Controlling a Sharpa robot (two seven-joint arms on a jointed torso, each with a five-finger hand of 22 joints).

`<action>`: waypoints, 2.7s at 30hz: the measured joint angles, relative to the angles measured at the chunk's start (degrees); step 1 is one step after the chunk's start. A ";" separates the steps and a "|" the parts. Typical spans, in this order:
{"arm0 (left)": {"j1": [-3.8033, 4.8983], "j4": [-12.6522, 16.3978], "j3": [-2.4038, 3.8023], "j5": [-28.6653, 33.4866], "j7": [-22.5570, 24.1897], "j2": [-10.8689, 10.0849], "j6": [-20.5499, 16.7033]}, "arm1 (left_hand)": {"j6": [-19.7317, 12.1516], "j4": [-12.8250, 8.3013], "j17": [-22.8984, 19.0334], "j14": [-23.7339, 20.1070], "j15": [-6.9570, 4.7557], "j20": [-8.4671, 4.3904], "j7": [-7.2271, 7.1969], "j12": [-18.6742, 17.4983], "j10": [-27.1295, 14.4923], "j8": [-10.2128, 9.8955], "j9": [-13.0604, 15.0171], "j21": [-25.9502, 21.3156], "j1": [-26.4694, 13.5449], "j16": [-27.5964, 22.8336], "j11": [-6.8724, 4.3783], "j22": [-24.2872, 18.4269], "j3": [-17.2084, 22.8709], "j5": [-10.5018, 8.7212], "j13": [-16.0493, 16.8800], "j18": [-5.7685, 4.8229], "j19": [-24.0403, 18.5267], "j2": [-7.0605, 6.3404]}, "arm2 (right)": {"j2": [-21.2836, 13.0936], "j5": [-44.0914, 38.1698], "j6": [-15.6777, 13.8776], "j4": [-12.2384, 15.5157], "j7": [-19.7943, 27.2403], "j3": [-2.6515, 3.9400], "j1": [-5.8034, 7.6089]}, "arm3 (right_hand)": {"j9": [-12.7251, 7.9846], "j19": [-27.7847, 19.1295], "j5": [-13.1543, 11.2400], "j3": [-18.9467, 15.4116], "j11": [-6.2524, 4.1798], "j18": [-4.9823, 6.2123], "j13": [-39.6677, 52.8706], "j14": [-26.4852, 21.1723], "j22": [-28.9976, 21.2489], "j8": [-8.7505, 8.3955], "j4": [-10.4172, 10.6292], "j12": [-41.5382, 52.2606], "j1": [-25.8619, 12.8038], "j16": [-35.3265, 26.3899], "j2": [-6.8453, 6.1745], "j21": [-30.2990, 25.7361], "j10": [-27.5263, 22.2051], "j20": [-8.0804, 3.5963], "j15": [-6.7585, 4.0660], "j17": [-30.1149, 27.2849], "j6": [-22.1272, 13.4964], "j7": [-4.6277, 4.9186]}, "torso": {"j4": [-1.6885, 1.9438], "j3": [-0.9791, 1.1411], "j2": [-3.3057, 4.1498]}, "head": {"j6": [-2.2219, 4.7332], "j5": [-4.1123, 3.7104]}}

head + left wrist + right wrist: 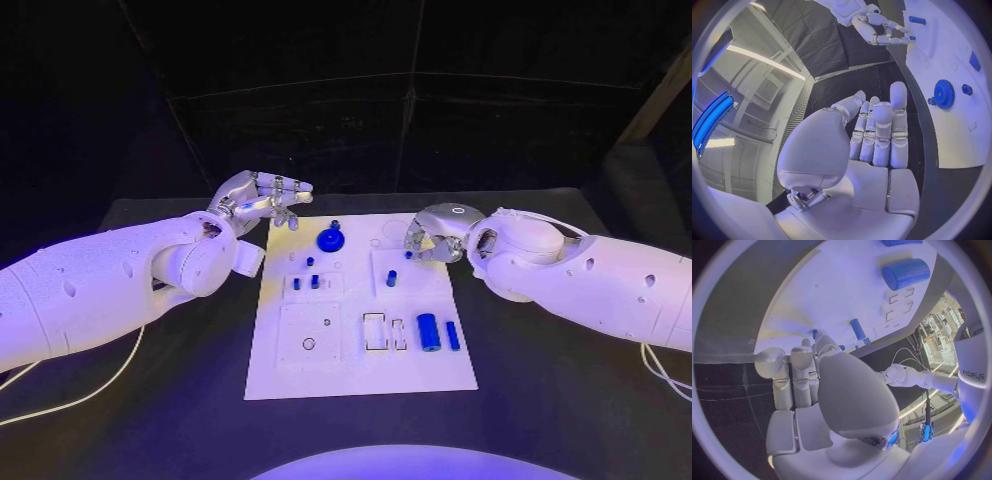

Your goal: Assemble the parts on the task board

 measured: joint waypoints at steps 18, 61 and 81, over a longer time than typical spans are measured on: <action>-0.02 -0.26 -0.02 1.25 0.10 0.21 0.41 | -1.29 0.00 -3.64 -2.13 0.71 0.56 0.86 0.61 -1.05 0.00 -0.27 -1.27 0.23 -2.29 1.02 -0.96 -0.96 0.00 0.18 -0.02 -0.56 0.23 | 2.52 -1.21 1.20 -2.71 -0.08 0.13 -0.65 | 0.05 0.42 0.01 5.35 -0.03 -0.01 -2.49 0.00 1.04 -0.56 -0.35 -1.12 0.07 0.21 -0.55 0.35 1.61 -0.01 0.00 0.74 1.21 -0.07 | -0.03 0.01 0.00 | -0.40 0.29; -0.06 -1.03 -0.04 1.47 -0.77 0.13 2.50 | -1.97 -0.06 -4.85 -3.14 0.92 0.92 1.14 1.23 -2.17 0.00 -0.37 -2.03 0.23 -2.95 1.35 -1.54 -1.84 0.00 0.37 -0.03 -0.92 0.23 | -0.75 -1.88 -6.07 2.66 -1.65 0.07 -1.51 | 0.70 2.86 -1.51 19.98 -1.85 -0.02 -3.23 1.44 7.12 0.70 -8.45 -1.84 -6.04 10.05 -3.01 4.56 9.01 -1.47 -1.44 13.18 7.85 -1.61 | -0.05 -0.02 -0.08 | -0.58 0.51; -0.06 -1.13 -0.04 1.49 -0.49 -0.04 2.51 | -2.39 1.12 -5.12 -3.14 0.92 0.92 1.14 1.94 -2.66 0.23 -0.42 -2.70 -1.01 -2.95 1.42 -2.18 -3.96 0.00 0.73 -0.04 -0.92 0.08 | -2.81 0.28 -12.28 15.74 -2.13 0.45 -1.09 | 0.71 3.07 -0.54 21.97 -1.84 -0.02 -3.18 1.43 7.40 0.52 -10.14 -2.22 -7.19 11.03 -3.53 4.82 9.00 -1.68 -1.44 13.95 7.84 -1.60 | 0.02 -0.09 -0.09 | -0.64 1.65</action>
